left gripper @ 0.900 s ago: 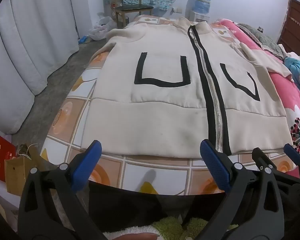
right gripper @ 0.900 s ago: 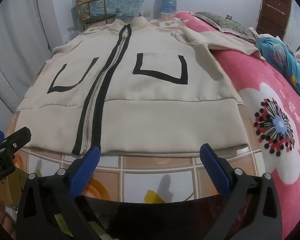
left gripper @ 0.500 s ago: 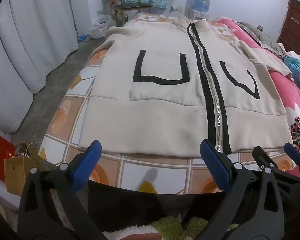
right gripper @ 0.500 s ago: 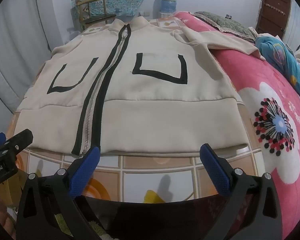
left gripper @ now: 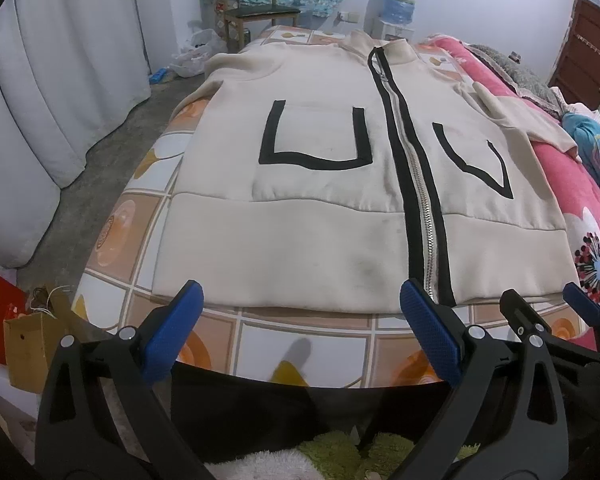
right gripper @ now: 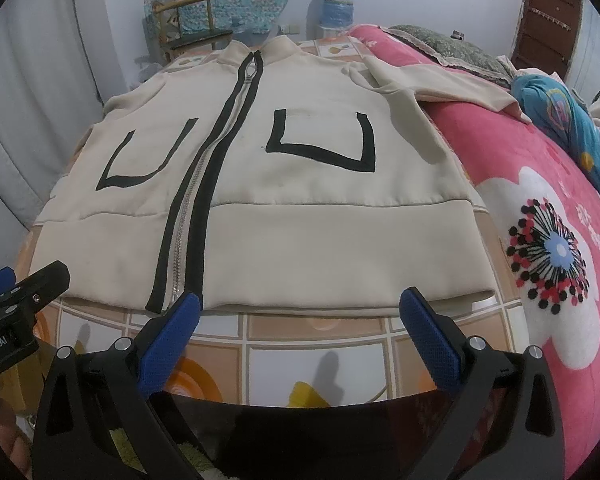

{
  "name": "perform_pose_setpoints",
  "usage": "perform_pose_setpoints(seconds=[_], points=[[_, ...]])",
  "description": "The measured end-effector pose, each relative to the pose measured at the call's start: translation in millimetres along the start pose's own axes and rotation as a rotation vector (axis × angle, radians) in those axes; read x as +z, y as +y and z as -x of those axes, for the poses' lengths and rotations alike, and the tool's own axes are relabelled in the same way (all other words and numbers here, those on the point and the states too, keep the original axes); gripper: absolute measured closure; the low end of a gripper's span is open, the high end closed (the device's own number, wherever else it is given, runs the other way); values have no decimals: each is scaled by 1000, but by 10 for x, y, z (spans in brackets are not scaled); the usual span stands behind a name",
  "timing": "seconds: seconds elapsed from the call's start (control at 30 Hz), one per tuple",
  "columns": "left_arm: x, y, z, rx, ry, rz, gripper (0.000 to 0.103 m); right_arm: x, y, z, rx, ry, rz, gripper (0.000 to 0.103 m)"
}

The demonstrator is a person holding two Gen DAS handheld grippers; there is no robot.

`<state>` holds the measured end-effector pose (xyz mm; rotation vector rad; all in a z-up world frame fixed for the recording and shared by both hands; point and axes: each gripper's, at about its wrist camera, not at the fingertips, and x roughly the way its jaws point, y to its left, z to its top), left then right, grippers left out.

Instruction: Fold large clothes

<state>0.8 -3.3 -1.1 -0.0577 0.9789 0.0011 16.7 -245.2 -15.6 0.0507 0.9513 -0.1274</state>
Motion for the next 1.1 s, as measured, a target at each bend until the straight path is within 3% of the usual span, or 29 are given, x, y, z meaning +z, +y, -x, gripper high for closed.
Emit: perform_pose_setpoints(seconds=[1.1], points=[[-3,26,-5,0,0,-1,7,20,-55,19,0,-9,-13,6]])
